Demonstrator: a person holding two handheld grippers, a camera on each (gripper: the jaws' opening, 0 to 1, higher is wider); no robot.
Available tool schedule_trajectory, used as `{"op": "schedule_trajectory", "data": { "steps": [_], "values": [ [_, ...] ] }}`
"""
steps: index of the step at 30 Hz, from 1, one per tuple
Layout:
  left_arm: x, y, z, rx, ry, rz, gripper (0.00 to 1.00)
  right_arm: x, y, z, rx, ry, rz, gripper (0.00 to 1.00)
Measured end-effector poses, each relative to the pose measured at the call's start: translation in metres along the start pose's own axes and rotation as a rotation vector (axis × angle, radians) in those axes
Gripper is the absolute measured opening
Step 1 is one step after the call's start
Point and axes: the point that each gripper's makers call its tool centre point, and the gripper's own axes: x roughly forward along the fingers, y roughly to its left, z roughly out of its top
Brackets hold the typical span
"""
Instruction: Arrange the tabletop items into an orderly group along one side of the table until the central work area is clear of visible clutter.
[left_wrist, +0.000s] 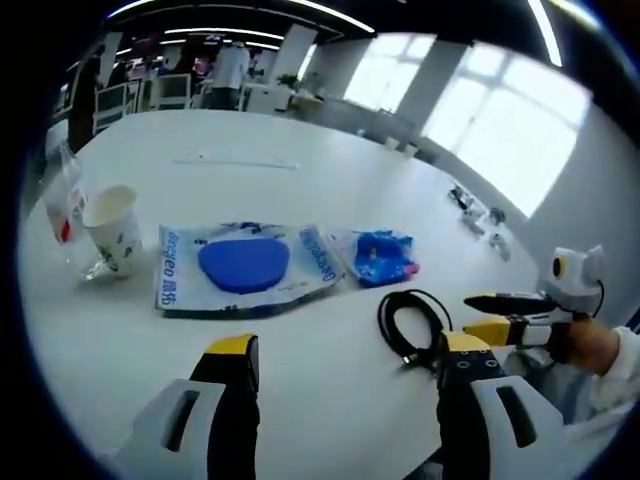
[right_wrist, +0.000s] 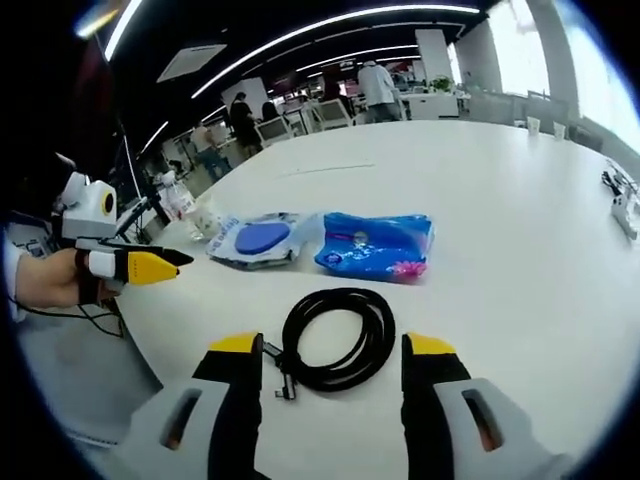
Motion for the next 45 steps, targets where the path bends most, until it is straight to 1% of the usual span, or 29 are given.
{"op": "schedule_trajectory", "data": {
  "steps": [5,11,13,14,18,23,27,30,32,35,37,41,45],
  "values": [
    [-0.015,0.013,0.003,-0.017,-0.014,0.007,0.69,-0.004,0.010,-0.001,-0.004,0.000,-0.010,0.54],
    [-0.030,0.025,0.002,-0.010,-0.014,0.009,0.69,-0.007,0.020,-0.002,-0.006,0.003,-0.021,0.55],
    [-0.036,0.031,0.002,-0.006,-0.014,0.014,0.69,-0.008,0.020,-0.002,-0.008,0.002,-0.024,0.55],
    [-0.039,0.036,0.002,-0.006,-0.015,0.018,0.69,-0.009,0.024,-0.002,-0.010,0.003,-0.027,0.55],
    [-0.048,0.050,0.003,-0.018,-0.021,0.033,0.69,-0.010,0.025,-0.002,0.003,-0.001,-0.037,0.55],
    [-0.061,0.063,-0.001,-0.015,-0.016,0.046,0.69,-0.013,0.028,-0.002,0.006,-0.002,-0.050,0.56],
    [-0.074,0.078,0.001,-0.022,-0.030,0.067,0.69,-0.015,0.029,-0.004,0.015,0.003,-0.060,0.56],
    [-0.082,0.087,0.001,-0.016,-0.027,0.075,0.69,-0.016,0.033,-0.006,0.007,0.006,-0.061,0.57],
    [-0.088,0.090,0.001,-0.007,-0.029,0.077,0.69,-0.018,0.033,-0.005,0.008,0.005,-0.063,0.57],
    [-0.098,0.098,0.006,0.007,-0.032,0.087,0.70,-0.019,0.034,-0.004,0.005,0.006,-0.068,0.57],
    [-0.104,0.103,0.008,0.020,-0.031,0.094,0.71,-0.020,0.036,-0.008,0.003,0.008,-0.068,0.58],
    [-0.119,0.107,0.012,0.017,-0.045,0.099,0.72,-0.021,0.037,-0.006,0.002,0.008,-0.069,0.58],
    [-0.127,0.113,0.012,0.022,-0.041,0.104,0.72,-0.019,0.042,-0.002,-0.009,0.009,-0.061,0.58]
  ]
}}
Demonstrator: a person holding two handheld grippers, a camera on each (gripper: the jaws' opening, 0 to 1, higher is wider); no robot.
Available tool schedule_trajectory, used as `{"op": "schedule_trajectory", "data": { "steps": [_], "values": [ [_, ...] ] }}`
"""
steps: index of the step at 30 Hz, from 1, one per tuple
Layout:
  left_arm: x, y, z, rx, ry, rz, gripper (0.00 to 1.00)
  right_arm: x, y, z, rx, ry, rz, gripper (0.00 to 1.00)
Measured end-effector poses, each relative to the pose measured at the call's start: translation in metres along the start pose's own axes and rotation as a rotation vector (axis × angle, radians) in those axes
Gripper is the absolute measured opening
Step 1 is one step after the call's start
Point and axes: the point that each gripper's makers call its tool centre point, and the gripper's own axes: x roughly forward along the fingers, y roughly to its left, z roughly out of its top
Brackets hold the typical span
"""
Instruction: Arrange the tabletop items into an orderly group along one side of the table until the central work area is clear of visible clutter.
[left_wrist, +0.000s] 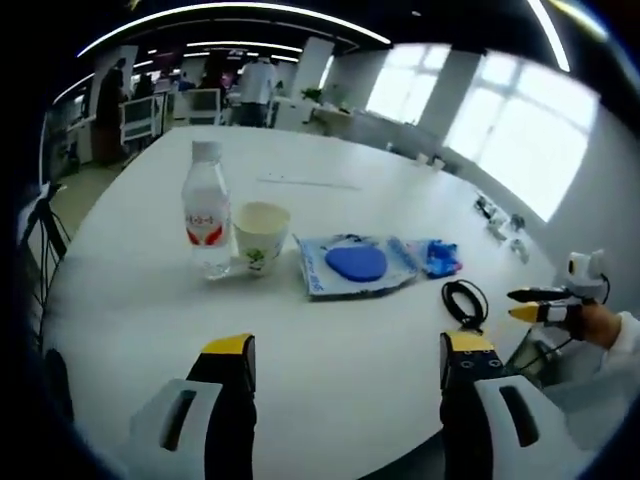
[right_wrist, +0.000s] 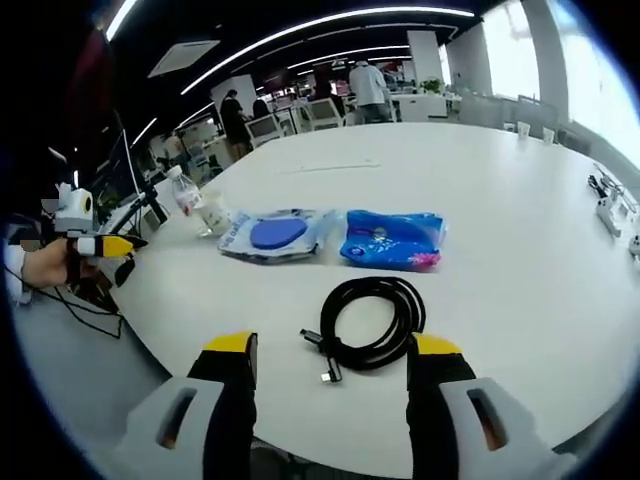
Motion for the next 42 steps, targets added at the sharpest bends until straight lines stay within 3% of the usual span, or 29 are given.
{"op": "schedule_trajectory", "data": {
  "steps": [12,18,24,29,32,36,42],
  "values": [
    [-0.029,0.018,0.008,0.005,0.004,-0.012,0.73,-0.011,0.007,0.008,-0.034,0.018,-0.002,0.59],
    [-0.042,0.024,0.004,-0.005,0.036,-0.020,0.74,-0.016,0.005,0.000,-0.041,0.061,-0.025,0.62],
    [-0.056,0.023,0.002,0.001,0.057,-0.044,0.76,-0.025,0.009,0.000,-0.042,0.060,-0.036,0.68],
    [-0.062,0.027,0.004,0.005,0.043,-0.050,0.77,-0.039,0.005,0.010,-0.050,0.023,-0.046,0.68],
    [-0.062,0.025,0.003,0.004,0.044,-0.056,0.77,-0.040,0.003,0.014,-0.057,-0.006,-0.046,0.69],
    [-0.061,0.021,0.000,0.074,0.062,-0.055,0.77,-0.045,-0.004,0.024,-0.057,-0.037,-0.050,0.70],
    [-0.060,0.019,-0.005,0.071,0.065,-0.065,0.76,-0.046,-0.004,0.027,-0.065,-0.053,-0.050,0.70]
  ]
}}
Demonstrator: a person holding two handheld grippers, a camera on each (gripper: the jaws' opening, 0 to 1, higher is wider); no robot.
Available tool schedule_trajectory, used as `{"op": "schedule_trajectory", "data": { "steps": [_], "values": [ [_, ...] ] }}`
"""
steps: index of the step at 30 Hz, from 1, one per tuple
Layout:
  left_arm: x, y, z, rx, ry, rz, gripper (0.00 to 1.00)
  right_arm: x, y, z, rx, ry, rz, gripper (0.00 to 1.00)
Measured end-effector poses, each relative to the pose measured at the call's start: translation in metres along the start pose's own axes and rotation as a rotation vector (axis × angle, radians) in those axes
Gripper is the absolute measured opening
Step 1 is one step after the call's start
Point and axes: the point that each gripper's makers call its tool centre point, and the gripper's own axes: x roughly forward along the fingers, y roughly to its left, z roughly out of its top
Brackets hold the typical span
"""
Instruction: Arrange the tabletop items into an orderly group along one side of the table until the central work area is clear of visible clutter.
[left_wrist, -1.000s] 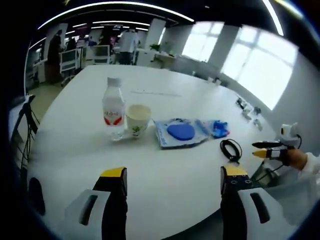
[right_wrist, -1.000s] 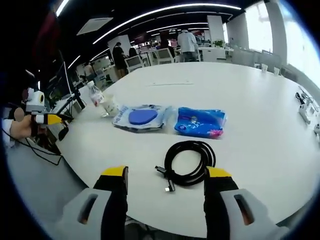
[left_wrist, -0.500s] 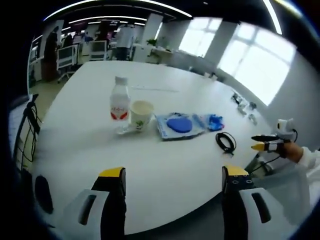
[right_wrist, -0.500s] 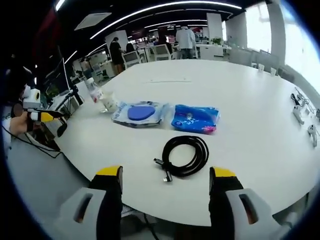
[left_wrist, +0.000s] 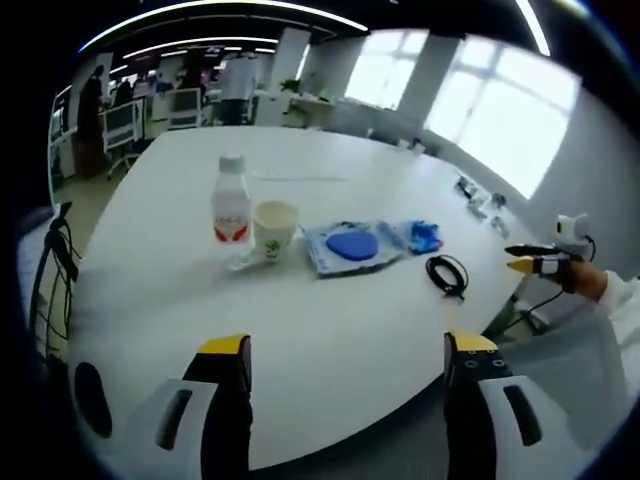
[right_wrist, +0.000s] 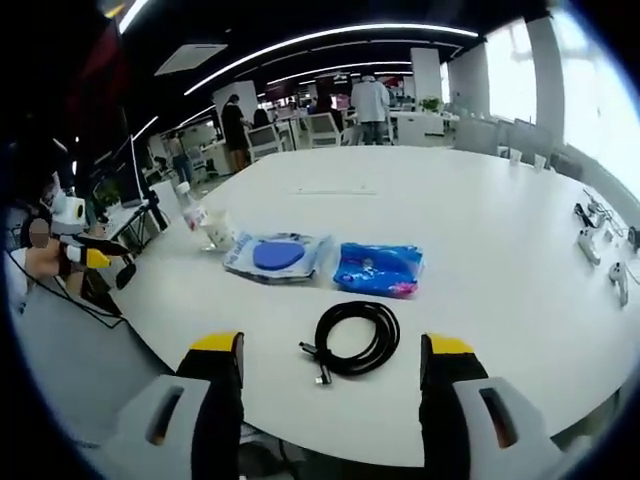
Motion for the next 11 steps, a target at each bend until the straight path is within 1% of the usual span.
{"op": "schedule_trajectory", "data": {
  "steps": [3,6,8,11],
  "values": [
    [0.001,0.000,-0.007,-0.004,0.009,-0.004,0.75,0.000,-0.001,-0.003,-0.011,0.023,-0.014,0.69],
    [0.001,0.000,-0.014,-0.037,0.025,-0.022,0.74,0.000,0.000,-0.007,0.000,0.037,-0.026,0.67],
    [0.001,0.000,-0.013,-0.044,0.026,-0.023,0.74,0.000,0.000,-0.008,0.005,0.040,-0.031,0.67],
    [0.000,0.002,-0.006,-0.050,0.001,-0.025,0.74,0.000,-0.002,-0.007,0.033,0.037,-0.045,0.66]
  ]
}}
